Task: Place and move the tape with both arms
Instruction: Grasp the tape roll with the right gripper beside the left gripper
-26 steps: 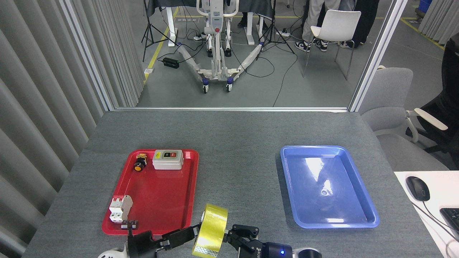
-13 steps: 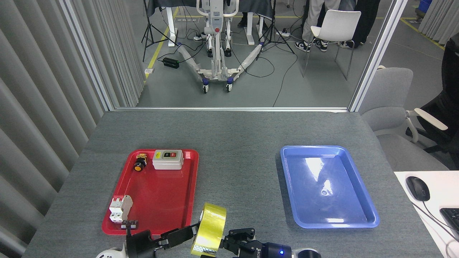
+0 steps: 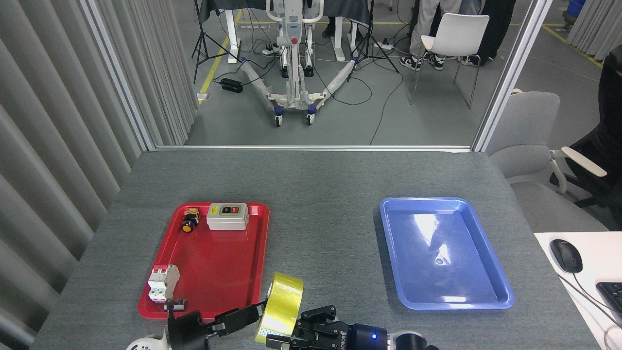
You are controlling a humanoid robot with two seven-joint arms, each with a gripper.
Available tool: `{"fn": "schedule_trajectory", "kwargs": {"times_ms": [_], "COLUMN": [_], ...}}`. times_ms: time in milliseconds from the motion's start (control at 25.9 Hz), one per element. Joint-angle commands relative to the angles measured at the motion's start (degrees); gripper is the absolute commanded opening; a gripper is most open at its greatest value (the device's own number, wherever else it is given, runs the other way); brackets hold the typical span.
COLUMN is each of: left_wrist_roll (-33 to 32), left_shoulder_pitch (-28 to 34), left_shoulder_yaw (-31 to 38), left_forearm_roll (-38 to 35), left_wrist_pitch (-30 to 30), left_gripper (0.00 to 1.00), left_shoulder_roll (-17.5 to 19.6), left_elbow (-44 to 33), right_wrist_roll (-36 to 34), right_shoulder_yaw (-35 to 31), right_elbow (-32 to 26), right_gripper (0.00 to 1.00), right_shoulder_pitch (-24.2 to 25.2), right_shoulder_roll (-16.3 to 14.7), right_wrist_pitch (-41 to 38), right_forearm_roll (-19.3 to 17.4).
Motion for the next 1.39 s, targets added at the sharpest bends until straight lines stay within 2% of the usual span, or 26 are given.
{"fn": "schedule_trajectory", "kwargs": {"times_ms": [0,271,387,425,464,503,1083,1199,1354], "left_wrist_roll": [0.0,0.1,0.3,0.5,0.9,1.1,1.2,1.3,4.5], "left_shoulder_pitch": [0.0,-0.2,-0.3,-0.3,-0.4,-0.5,-1.7,-3.5,-5.9], "left_shoulder_yaw": [0.4,0.6,1.0,1.6,2.3,2.9,3.9,8.4,13.5], "left_forearm_roll": [0.0,-0.1,-0.1,-0.1,-0.3,-0.6,-1.7,-4.1,-9.8], "left_wrist_pitch": [-0.4,-0.6,-0.6,-0.6,-0.5,-0.5,-2.2,-2.2,-2.3], "left_gripper": [0.26,0.28,0.53,0.68,0.88,0.99,1.0,1.0,0.99], "left_shoulder_roll": [-0.1,-0.1,-0.1,-0.2,-0.3,-0.6,-0.3,-0.9,-1.0], "left_elbow": [0.3,0.7,0.7,0.9,1.4,1.8,5.1,9.3,14.0], "right_wrist_roll": [0.1,0.1,0.1,0.1,0.1,0.1,0.1,0.1,0.2], "right_shoulder_yaw": [0.0,0.7,0.8,0.8,0.8,0.8,0.3,-0.8,-6.4], "right_elbow": [0.2,0.2,0.3,0.2,0.2,0.3,-1.2,-2.5,-2.5], "right_gripper": [0.28,0.21,0.21,0.2,0.19,0.18,0.14,0.13,0.13], "right_shoulder_pitch": [-0.1,-0.1,0.0,0.0,0.0,0.0,-0.2,0.0,-0.1], "right_shoulder_roll": [0.0,0.2,0.3,0.3,0.3,0.3,0.7,-0.3,-2.6], "right_wrist_pitch": [0.1,0.1,0.1,0.1,0.1,0.1,0.1,0.1,0.6], "right_forearm_roll": [0.0,0.0,0.0,0.0,0.0,0.0,0.0,0.1,1.0]}}
